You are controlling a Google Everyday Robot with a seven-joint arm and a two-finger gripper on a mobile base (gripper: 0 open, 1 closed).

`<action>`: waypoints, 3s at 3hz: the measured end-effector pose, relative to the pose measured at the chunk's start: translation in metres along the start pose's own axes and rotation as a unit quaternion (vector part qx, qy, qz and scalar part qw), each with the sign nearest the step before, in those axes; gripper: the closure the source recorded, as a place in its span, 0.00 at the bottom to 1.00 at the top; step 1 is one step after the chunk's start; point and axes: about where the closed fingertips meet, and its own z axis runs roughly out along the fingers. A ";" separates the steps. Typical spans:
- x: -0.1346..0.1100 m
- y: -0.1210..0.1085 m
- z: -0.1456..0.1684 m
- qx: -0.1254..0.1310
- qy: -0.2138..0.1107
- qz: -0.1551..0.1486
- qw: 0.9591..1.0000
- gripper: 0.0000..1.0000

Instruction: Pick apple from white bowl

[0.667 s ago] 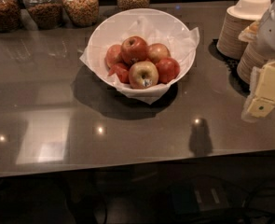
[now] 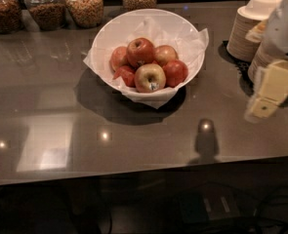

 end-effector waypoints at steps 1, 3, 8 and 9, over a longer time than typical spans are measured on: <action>-0.042 -0.030 0.041 0.017 -0.045 0.010 0.999 0.00; -0.046 -0.031 0.039 0.026 -0.052 0.009 0.998 0.00; -0.145 -0.093 0.060 0.057 -0.142 0.028 0.988 0.00; -0.157 -0.107 0.071 0.052 -0.163 0.035 0.985 0.01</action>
Offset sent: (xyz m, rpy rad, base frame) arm 0.0719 0.0525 -0.0331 0.1197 -0.0699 -0.0086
